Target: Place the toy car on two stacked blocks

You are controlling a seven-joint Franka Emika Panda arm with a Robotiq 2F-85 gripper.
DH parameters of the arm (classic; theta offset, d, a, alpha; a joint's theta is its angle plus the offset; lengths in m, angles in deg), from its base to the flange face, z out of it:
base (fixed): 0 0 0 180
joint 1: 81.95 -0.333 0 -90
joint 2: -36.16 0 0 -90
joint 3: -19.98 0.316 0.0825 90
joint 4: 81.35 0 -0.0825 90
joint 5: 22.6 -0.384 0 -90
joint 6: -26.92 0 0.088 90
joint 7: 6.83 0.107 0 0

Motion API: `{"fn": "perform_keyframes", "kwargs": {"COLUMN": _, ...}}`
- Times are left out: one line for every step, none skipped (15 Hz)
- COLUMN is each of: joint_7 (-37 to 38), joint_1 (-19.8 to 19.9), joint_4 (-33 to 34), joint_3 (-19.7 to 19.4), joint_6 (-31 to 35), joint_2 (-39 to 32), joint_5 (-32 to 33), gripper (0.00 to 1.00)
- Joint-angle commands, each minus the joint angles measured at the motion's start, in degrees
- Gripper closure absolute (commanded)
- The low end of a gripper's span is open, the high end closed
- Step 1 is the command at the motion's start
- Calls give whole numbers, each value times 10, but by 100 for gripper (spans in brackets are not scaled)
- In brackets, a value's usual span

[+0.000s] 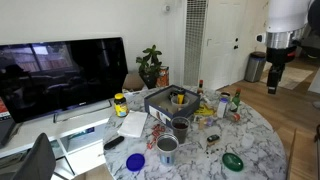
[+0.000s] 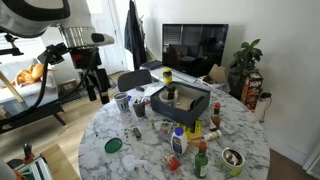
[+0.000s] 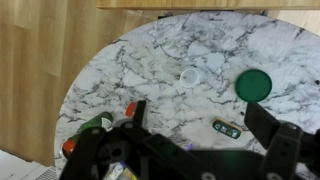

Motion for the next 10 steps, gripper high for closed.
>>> {"fn": "perform_keyframes", "kwargs": {"joint_7": 5, "joint_1": -9, "joint_4": 0, "joint_3": -8, "joint_6": -2, "joint_2": -1, "joint_5": 5, "gripper": 0}}
{"fn": "perform_keyframes", "kwargs": {"joint_7": 5, "joint_1": -9, "joint_4": -1, "joint_3": -8, "joint_6": -2, "joint_2": -2, "joint_5": 5, "gripper": 0}}
{"fn": "perform_keyframes", "kwargs": {"joint_7": 5, "joint_1": -9, "joint_4": -1, "joint_3": -8, "joint_6": -2, "joint_2": -3, "joint_5": 5, "gripper": 0}}
{"fn": "perform_keyframes", "kwargs": {"joint_7": 5, "joint_1": -9, "joint_4": -1, "joint_3": -8, "joint_6": -2, "joint_2": -3, "joint_5": 5, "gripper": 0}}
{"fn": "perform_keyframes", "kwargs": {"joint_7": 5, "joint_1": -9, "joint_4": -1, "joint_3": -8, "joint_6": -2, "joint_2": -3, "joint_5": 5, "gripper": 0}}
{"fn": "perform_keyframes", "kwargs": {"joint_7": -21, "joint_1": -16, "joint_4": 7, "joint_3": -19, "joint_6": 16, "joint_2": -40, "joint_5": -2, "gripper": 0}}
{"fn": "perform_keyframes", "kwargs": {"joint_7": -57, "joint_1": -30, "joint_4": 9, "joint_3": -35, "joint_6": 43, "joint_2": -72, "joint_5": -13, "gripper": 0}}
{"fn": "perform_keyframes", "kwargs": {"joint_7": -78, "joint_1": -36, "joint_4": 7, "joint_3": -41, "joint_6": 81, "joint_2": -99, "joint_5": -15, "gripper": 0}}
{"fn": "perform_keyframes", "kwargs": {"joint_7": -99, "joint_1": -44, "joint_4": 8, "joint_3": -46, "joint_6": 114, "joint_2": -123, "joint_5": -18, "gripper": 0}}
{"fn": "perform_keyframes", "kwargs": {"joint_7": -122, "joint_1": -51, "joint_4": 10, "joint_3": -53, "joint_6": 148, "joint_2": -149, "joint_5": -20, "gripper": 0}}
